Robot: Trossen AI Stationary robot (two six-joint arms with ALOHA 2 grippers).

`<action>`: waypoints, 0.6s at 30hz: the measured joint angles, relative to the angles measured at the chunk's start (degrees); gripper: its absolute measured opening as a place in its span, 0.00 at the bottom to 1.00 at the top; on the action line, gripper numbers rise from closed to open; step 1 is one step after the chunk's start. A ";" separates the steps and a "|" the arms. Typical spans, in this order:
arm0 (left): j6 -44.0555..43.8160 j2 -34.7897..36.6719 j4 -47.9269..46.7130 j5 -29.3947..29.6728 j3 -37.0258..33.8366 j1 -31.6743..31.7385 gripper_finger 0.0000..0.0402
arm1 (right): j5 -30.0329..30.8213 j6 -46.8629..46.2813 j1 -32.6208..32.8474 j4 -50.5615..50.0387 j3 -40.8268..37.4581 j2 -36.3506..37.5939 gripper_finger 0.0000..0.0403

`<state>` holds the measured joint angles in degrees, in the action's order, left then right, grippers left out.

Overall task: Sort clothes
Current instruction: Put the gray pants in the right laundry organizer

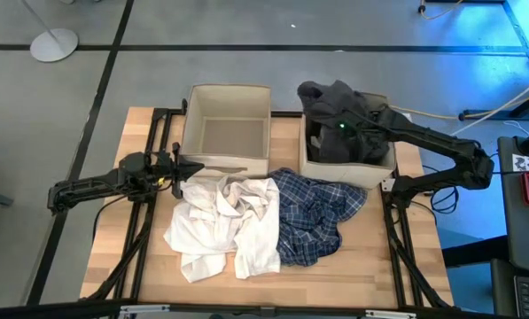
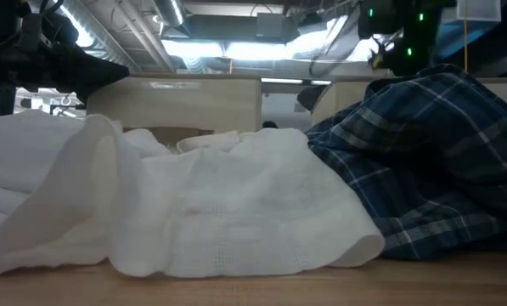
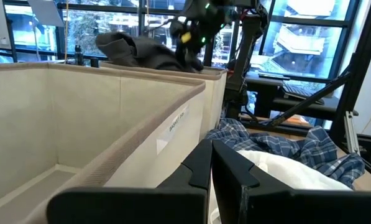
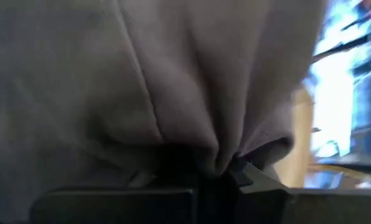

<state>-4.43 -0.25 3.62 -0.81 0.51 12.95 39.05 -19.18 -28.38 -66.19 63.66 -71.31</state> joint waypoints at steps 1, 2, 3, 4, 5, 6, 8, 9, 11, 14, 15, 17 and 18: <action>0.00 0.00 -0.02 0.01 0.00 0.00 0.01 | -2.44 0.07 -1.03 0.74 -1.39 -0.04 0.04; 0.00 0.00 -0.02 0.01 0.00 0.00 0.01 | -4.59 0.18 -2.03 1.21 -2.53 -0.04 0.04; 0.00 0.00 -0.02 0.01 0.00 0.00 0.01 | -6.47 0.39 -2.96 1.58 -3.53 -0.03 0.04; 0.00 0.00 -0.02 0.01 0.00 -0.02 0.01 | -8.23 0.80 -3.76 1.73 -4.43 -0.04 0.04; 0.00 0.00 -0.04 0.00 0.01 0.00 0.01 | -9.51 0.96 -4.46 1.76 -5.14 -0.04 0.04; 0.00 0.00 -0.02 0.01 0.01 -0.01 0.01 | -10.31 1.00 -5.11 1.76 -5.67 -0.04 0.04; 0.24 0.00 -0.03 0.01 0.00 0.00 0.01 | -11.34 1.01 -6.20 1.91 -6.33 -0.02 0.04; 0.32 0.00 -0.04 0.01 0.01 0.00 0.01 | -12.12 1.01 -6.74 1.87 -6.54 -0.04 0.05; 0.33 0.00 -0.04 0.01 0.00 0.00 0.01 | -13.85 1.03 -7.70 2.08 -6.56 -0.02 0.07; 0.33 0.00 -0.04 0.01 0.00 0.00 0.01 | -16.13 1.10 -8.96 2.27 -6.56 -0.02 0.13; 0.35 0.00 -0.04 0.01 0.00 -0.01 0.01 | -16.57 1.26 -9.28 2.25 -6.56 0.00 0.17; 0.35 0.00 -0.04 0.01 0.00 0.00 0.01 | -16.81 1.64 -9.64 2.20 -6.56 -0.02 0.23; 0.34 0.00 -0.06 0.01 0.01 0.00 0.01 | -16.86 1.64 -9.64 1.77 -6.43 -0.02 0.27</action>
<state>-4.08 -0.25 3.56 -0.80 0.52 12.95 22.19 -17.54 -38.02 -64.41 57.22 -71.33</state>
